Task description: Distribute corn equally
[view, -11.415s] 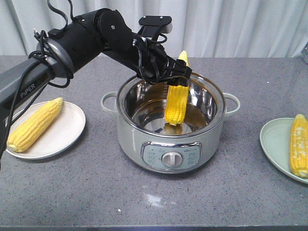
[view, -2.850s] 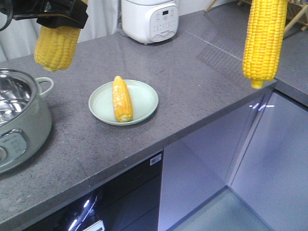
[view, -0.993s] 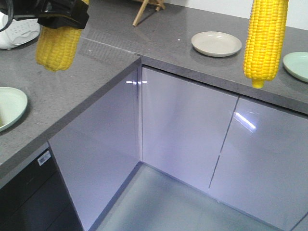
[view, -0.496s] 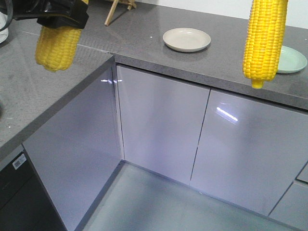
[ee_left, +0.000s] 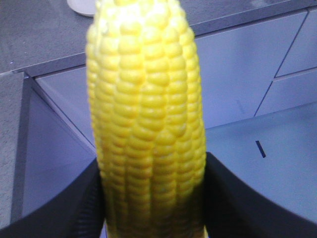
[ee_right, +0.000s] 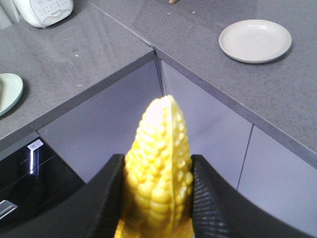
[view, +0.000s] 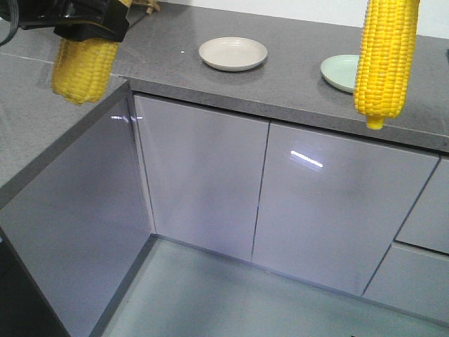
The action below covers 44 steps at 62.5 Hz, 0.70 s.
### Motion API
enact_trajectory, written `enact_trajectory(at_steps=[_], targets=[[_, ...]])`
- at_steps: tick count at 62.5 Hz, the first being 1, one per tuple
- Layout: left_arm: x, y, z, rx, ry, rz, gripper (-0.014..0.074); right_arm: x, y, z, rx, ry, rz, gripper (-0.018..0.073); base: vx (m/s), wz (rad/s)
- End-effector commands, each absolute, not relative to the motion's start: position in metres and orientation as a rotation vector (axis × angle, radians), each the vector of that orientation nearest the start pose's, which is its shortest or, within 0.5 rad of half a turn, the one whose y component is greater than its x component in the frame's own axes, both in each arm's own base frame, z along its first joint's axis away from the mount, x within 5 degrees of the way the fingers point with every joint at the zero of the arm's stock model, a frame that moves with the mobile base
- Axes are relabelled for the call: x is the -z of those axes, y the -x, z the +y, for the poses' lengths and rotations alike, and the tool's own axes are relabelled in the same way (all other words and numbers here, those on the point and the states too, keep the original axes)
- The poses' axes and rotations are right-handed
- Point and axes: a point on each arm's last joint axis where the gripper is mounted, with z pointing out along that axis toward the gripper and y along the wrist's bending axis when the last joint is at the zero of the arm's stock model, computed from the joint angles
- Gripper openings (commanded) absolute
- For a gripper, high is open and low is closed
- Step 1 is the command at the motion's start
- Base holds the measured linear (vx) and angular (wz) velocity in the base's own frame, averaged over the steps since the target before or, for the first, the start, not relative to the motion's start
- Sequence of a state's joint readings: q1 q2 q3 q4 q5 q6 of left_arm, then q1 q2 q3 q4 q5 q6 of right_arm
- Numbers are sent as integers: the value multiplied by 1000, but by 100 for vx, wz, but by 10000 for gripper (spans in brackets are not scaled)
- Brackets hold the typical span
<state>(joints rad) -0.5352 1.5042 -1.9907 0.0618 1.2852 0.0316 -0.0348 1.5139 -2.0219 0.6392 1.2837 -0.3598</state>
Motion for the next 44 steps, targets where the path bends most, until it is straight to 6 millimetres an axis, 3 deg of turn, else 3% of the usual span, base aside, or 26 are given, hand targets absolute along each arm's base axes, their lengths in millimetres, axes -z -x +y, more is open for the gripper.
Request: enact_trajectory(at_steps=[1,44], targets=[[-520,-237,-135,213,-596,2119,-8,-536,-266,44,-569,478,2009,101,-4,-20],[-520,-237,-135,213,-596,2119,-8,-536,-266,44,-569,478,2009,101,-2,-18]])
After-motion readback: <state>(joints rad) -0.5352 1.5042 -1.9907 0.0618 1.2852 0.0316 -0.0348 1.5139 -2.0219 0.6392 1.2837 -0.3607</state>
